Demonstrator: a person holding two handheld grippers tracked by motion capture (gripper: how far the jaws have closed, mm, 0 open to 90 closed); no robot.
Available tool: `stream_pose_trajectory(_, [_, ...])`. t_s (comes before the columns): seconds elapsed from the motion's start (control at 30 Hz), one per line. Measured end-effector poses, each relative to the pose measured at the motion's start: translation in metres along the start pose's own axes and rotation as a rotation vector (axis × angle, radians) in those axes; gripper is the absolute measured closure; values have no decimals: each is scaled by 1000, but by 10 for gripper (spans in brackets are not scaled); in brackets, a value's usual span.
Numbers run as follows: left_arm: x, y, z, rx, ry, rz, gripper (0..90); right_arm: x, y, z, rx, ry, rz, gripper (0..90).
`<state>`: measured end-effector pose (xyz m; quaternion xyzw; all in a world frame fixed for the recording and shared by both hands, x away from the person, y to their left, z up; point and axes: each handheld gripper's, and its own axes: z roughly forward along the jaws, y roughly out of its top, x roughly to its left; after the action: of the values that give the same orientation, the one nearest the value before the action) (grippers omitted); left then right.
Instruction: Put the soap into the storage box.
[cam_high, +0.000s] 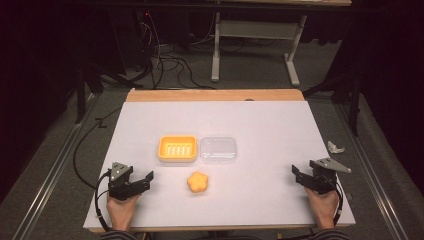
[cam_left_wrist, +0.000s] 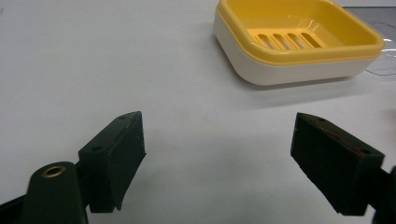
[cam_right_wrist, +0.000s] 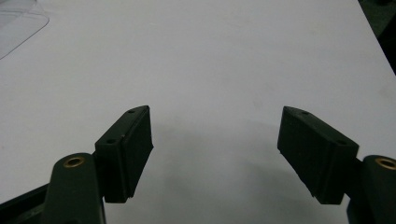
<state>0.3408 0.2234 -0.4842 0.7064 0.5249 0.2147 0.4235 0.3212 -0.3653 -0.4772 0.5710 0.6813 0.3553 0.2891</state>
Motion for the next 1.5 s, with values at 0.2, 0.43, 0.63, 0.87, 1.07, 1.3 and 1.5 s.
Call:
stream_pose_trajectory(0.2, [0, 1, 0, -1, -13, 6, 192, 1, 0, 0, 1, -2, -1, 272])
stream_pose_trajectory(0.43, [-2, 1, -1, -9, -38, 18, 222, 0, 0, 0, 2, -7, -1, 278])
stream_pose_trajectory(0.63, [-3, 4, 0, 11, -42, 24, 219, 1, 0, 0, 1, -7, 0, 280])
stream_pose_trajectory(0.87, [-6, 9, -5, -15, -45, 19, 200, 0, 0, 0, 2, -4, 0, 283])
stream_pose_trajectory(1.07, [-15, 15, -15, -32, -70, 46, 193, 0, 0, 0, 4, -6, 2, 284])
stream_pose_trajectory(1.3, [-25, 19, -16, -32, -88, 67, 191, -1, 0, 1, 4, -7, 11, 287])
stream_pose_trajectory(1.5, [-38, 23, -19, -37, -122, 93, 190, -1, 0, 0, 0, -3, 12, 286])
